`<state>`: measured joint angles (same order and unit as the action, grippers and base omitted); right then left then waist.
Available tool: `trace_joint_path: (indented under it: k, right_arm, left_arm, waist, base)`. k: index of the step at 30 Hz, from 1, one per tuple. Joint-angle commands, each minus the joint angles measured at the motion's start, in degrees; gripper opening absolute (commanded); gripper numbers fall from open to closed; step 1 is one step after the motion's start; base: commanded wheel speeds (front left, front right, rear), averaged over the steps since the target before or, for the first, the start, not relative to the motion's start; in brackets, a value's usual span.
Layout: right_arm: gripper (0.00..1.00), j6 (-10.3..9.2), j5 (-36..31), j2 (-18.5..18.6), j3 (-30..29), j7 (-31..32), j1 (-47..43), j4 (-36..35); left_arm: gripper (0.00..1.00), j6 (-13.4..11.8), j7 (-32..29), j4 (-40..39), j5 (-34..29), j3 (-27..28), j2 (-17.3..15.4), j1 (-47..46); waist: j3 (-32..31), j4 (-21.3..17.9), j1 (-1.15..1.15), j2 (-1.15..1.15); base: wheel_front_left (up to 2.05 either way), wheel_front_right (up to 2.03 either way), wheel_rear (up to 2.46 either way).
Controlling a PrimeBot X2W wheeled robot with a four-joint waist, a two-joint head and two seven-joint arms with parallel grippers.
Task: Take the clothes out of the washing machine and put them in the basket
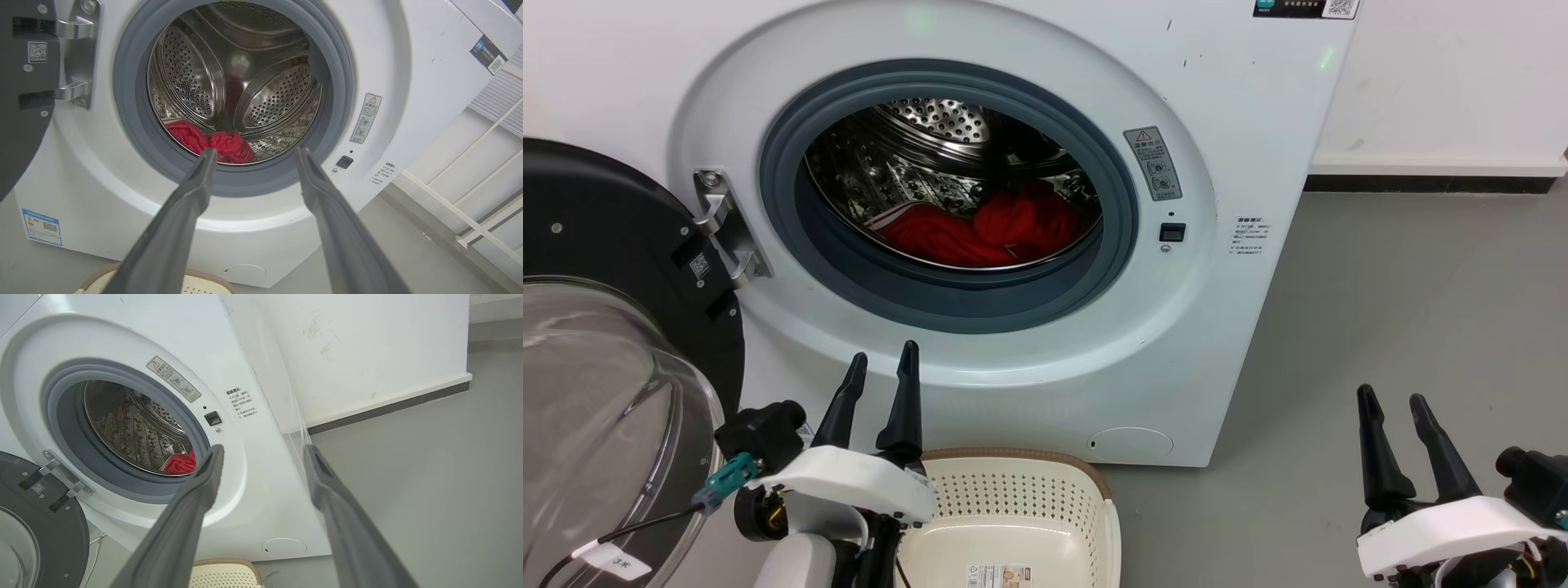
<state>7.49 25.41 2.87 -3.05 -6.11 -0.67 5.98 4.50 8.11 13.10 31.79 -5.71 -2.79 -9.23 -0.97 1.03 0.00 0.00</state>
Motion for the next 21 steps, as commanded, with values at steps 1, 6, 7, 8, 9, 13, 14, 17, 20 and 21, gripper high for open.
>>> trace_joint_path:
  k: [1,6,7,8,9,13,14,17,20,21]
  right_arm:
    - [1.00,0.00,-2.3,0.1,0.1,-0.6,-0.3,-0.9]
    - [1.00,0.00,-6.0,0.0,0.2,-1.0,-0.4,-1.1]
    - [1.00,0.00,-6.7,0.0,0.2,-1.0,-0.5,-1.1]
    - [1.00,0.00,-7.3,0.0,0.2,-1.1,-0.6,-1.1]
    - [1.00,0.00,-8.1,0.0,0.2,-1.2,-0.6,-1.1]
    - [1.00,0.00,-10.1,0.0,0.2,-1.3,-0.8,-1.2]
    - [1.00,0.00,-10.6,0.0,0.1,-1.4,-0.8,-1.2]
    - [1.00,0.00,-12.4,0.0,0.1,-1.6,-1.0,-1.1]
    - [1.00,0.00,-14.1,0.0,0.1,-1.8,-1.0,-0.9]
    - [1.00,0.00,-14.7,0.0,0.1,-1.8,-1.1,-0.9]
  left_arm:
    - [1.00,-0.2,0.6,-0.1,-2.1,-0.4,-0.1,-1.3]
    - [1.00,-0.5,1.4,0.6,-5.5,-0.7,-0.1,-1.6]
    - [1.00,-0.5,1.5,0.7,-6.1,-0.8,-0.1,-1.6]
    - [1.00,-0.6,1.6,0.9,-6.8,-0.8,-0.1,-1.7]
    - [1.00,-0.6,1.8,1.0,-7.4,-0.9,-0.1,-1.8]
    - [1.00,-0.7,2.2,1.4,-9.2,-1.0,-0.1,-1.9]
    - [1.00,-0.7,2.3,1.6,-9.8,-1.1,-0.1,-1.9]
    - [1.00,-0.8,2.7,2.1,-11.5,-1.3,-0.1,-2.0]
    - [1.00,-0.9,3.1,2.5,-13.2,-1.4,-0.1,-2.1]
    - [1.00,-0.9,3.3,2.7,-13.7,-1.5,-0.1,-2.2]
  waist:
    - [0.0,0.0,0.00,0.00]
    - [0.0,0.1,0.00,0.00]
    - [0.0,0.1,0.00,0.00]
    - [-0.1,0.1,0.00,0.00]
    - [-0.1,0.1,0.00,0.00]
    - [-0.1,0.2,0.00,0.00]
    - [-0.1,0.2,0.00,0.00]
    - [-0.1,0.3,0.00,0.00]
    - [-0.2,0.3,0.00,0.00]
    - [-0.2,0.4,0.00,0.00]
  base:
    - [0.00,0.00,0.00]
    - [0.00,0.00,0.00]
    - [0.00,0.00,0.00]
    - [0.00,0.00,0.00]
    - [0.00,0.00,0.00]
    - [0.00,0.00,0.00]
    - [0.00,0.00,0.00]
    - [0.00,0.00,0.00]
    - [0.00,0.00,0.00]
    - [0.00,0.00,0.00]
